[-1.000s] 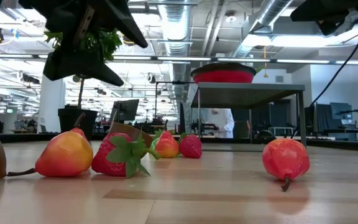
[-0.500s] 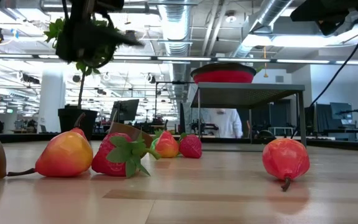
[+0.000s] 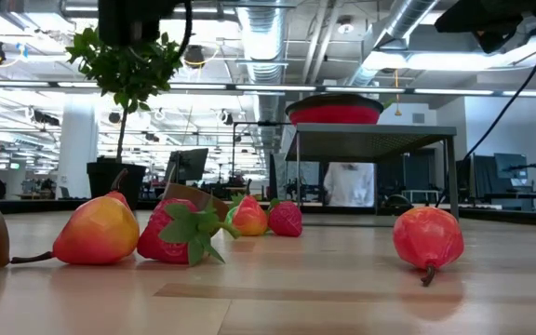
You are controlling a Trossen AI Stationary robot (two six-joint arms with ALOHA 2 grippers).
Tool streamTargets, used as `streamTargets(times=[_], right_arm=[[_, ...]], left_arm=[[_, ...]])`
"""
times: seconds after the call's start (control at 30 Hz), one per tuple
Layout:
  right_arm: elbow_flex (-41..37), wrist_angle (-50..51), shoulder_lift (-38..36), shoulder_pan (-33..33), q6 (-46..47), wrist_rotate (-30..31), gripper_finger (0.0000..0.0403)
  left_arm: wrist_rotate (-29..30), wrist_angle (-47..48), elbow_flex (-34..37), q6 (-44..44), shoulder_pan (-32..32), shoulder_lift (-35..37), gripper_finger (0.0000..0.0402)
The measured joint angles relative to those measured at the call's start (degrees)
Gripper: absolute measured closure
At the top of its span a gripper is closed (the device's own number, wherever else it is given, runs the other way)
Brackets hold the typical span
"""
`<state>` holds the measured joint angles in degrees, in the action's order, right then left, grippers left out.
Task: Pick & Place Fruit
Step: Put the half kiwi into the red colander on the shelf
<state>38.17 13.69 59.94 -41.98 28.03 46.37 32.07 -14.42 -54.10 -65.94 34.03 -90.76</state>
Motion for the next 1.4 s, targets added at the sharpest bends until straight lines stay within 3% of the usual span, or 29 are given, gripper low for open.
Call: streamTargets(times=[0.27, 0.73, 0.93, 1.27, 1.4], right_arm=[[0.01, 0.55, 0.0, 0.0, -0.07, -0.01, 0.0403], [0.0, 0.9, 0.0, 0.15, -0.05, 0.0, 0.0403], [0.02, 0.92, 0.0, 0.2, -0.07, 0.0, 0.0403], [0.0, 0.94, 0.0, 0.2, -0.08, 0.03, 0.0403], [0.0, 1.06, 0.0, 0.2, -0.09, 0.04, 0.0403]], left_arm=[[-5.41, 7.82, 0.54, -0.58, -2.98, -2.02, 0.0102], [-5.88, 19.01, 0.54, 2.74, -4.86, -2.04, 0.0102], [-9.97, 19.2, 0.65, 2.72, -5.16, -2.02, 0.0102], [-10.54, 19.51, 6.84, -6.58, -5.18, -1.99, 0.0101], [-10.2, 19.26, 7.05, -6.11, -5.27, -1.99, 0.0101]])
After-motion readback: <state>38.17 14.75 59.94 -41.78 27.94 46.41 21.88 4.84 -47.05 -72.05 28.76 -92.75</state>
